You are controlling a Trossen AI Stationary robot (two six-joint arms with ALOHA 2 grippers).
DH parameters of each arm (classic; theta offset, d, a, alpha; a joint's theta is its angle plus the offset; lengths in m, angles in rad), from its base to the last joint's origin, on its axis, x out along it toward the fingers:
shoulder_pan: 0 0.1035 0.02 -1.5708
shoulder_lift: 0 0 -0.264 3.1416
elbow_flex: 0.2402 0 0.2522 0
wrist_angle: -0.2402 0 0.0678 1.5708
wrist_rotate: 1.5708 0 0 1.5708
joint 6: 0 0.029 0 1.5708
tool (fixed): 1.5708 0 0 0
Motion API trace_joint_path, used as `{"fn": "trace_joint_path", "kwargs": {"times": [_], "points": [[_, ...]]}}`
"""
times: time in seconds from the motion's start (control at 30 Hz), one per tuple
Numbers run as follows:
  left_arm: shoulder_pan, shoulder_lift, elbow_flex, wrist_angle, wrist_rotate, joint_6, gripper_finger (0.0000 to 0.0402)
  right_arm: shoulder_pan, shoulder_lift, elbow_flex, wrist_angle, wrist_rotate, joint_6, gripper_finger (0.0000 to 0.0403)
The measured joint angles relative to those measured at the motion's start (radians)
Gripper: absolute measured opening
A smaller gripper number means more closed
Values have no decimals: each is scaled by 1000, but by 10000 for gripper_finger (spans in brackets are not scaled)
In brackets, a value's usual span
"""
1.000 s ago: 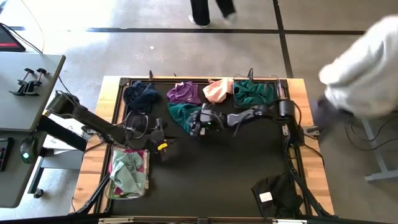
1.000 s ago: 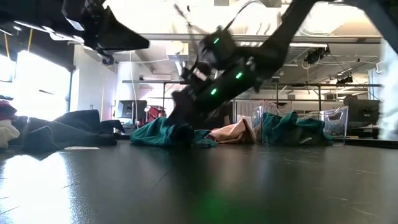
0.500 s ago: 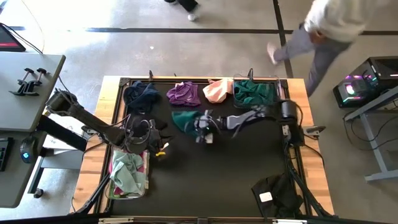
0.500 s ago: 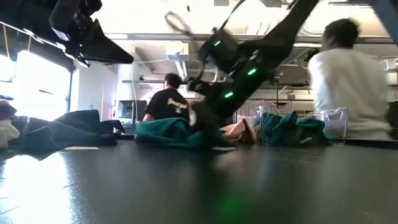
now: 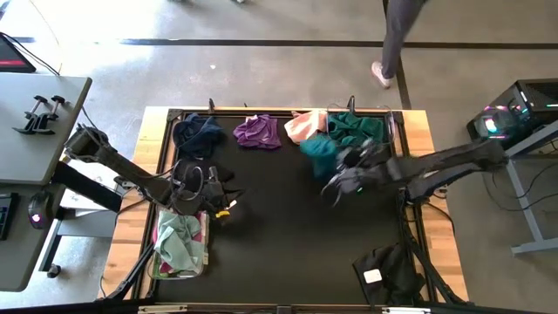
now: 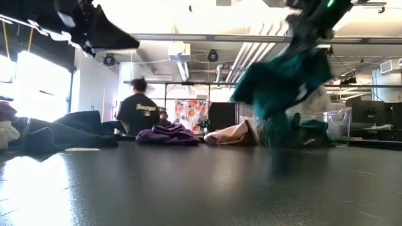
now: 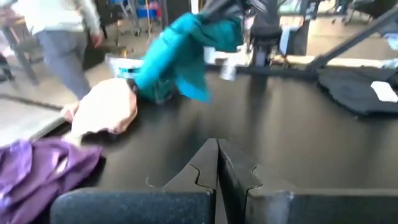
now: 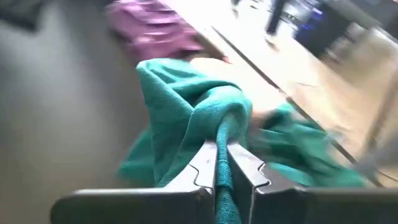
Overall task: Sort towels by color in basket
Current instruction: Put the dark green towel into the top transparent bin
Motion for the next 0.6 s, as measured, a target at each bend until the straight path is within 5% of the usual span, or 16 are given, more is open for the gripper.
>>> {"fn": "trace_joint_path", "kwargs": {"times": [0.13,0.23,0.6], "points": [[0,0,0,77,0,74,0,-133,-109,133,-287,14,25,6],[0,0,0,90,0,96,0,-288,-143,196,-342,-16,-65,6],[0,0,0,88,0,97,0,-841,-37,170,-203,-583,-447,6]]}}
